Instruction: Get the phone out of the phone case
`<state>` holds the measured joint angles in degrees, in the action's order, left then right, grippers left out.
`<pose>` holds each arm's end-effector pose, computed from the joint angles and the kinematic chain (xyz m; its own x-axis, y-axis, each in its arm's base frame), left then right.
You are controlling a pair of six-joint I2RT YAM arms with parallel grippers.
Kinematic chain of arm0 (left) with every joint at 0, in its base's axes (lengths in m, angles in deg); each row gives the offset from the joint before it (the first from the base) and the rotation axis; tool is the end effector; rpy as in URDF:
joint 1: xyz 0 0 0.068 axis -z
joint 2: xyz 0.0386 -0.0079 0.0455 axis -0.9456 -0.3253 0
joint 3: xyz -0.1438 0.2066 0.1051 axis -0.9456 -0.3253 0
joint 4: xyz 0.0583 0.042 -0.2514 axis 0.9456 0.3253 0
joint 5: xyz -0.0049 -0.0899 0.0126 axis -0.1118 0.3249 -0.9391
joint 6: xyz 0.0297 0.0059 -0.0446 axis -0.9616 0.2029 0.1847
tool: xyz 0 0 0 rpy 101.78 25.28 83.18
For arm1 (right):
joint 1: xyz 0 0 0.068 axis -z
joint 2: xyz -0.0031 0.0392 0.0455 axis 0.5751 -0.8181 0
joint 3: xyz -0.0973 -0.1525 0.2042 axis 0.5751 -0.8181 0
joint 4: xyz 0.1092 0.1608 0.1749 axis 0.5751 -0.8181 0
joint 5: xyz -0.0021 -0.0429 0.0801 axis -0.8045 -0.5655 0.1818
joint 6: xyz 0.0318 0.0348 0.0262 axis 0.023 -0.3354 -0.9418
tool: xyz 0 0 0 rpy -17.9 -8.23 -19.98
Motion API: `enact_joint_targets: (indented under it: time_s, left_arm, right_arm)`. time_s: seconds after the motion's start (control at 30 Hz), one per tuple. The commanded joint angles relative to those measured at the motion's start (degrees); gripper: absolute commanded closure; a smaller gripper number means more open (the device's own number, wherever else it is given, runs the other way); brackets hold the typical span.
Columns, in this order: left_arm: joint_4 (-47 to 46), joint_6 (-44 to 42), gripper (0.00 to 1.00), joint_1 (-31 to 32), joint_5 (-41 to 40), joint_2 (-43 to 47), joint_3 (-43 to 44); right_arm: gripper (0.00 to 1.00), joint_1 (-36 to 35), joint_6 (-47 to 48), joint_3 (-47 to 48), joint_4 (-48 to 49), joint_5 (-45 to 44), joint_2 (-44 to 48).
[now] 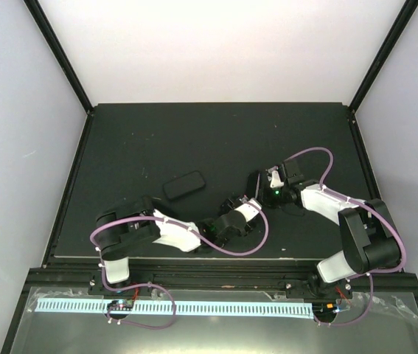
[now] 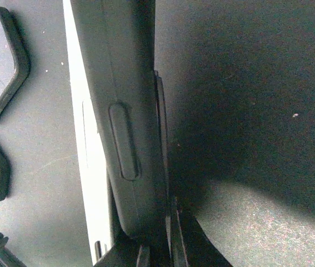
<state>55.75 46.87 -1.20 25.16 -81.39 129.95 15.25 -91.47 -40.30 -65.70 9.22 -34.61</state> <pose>0.1404 -0.3266 0.1390 -0.1557 0.4332 -0.8877 0.6296 0.7360 0.2487 0.2447 0.1048 0.1538 -0.9649 0.1799 -0.1915 0.0345 0.8094 0.5863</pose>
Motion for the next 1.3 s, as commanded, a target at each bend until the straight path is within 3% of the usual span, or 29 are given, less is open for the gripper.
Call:
enact_joint_targets:
  time_s: [0.0,0.3,0.53,0.6,0.8,0.97,1.27]
  left_arm:
    - [-0.22,0.12,0.19,-0.04,-1.60,-1.86,3.99]
    - [4.89,0.67,0.27,-0.21,-9.41,-4.29,7.22]
    - [7.77,0.48,0.28,-0.21,-13.51,-6.91,9.79]
    - [9.21,1.38,0.35,-0.30,-15.23,-7.29,10.40]
    - [10.38,2.97,0.69,-0.31,-18.01,-7.07,10.70]
    - [9.98,3.56,0.95,-0.22,-18.73,-5.98,9.81]
    - [3.60,3.75,0.98,-0.30,-18.73,-2.53,4.77]
  right_arm:
    - [0.99,0.01,0.37,0.38,0.92,2.16,0.18]
    - [0.99,0.04,0.60,0.17,1.56,6.11,0.63]
    - [0.99,0.74,-0.60,-0.38,3.43,12.33,1.43]
    - [0.99,0.96,-0.93,-0.50,3.93,13.64,1.95]
    - [0.99,2.37,-2.42,-1.12,5.25,16.69,4.49]
    - [0.99,2.76,-1.65,-1.81,5.31,13.61,5.84]
    - [0.99,2.72,6.13,0.95,0.58,-5.62,2.85]
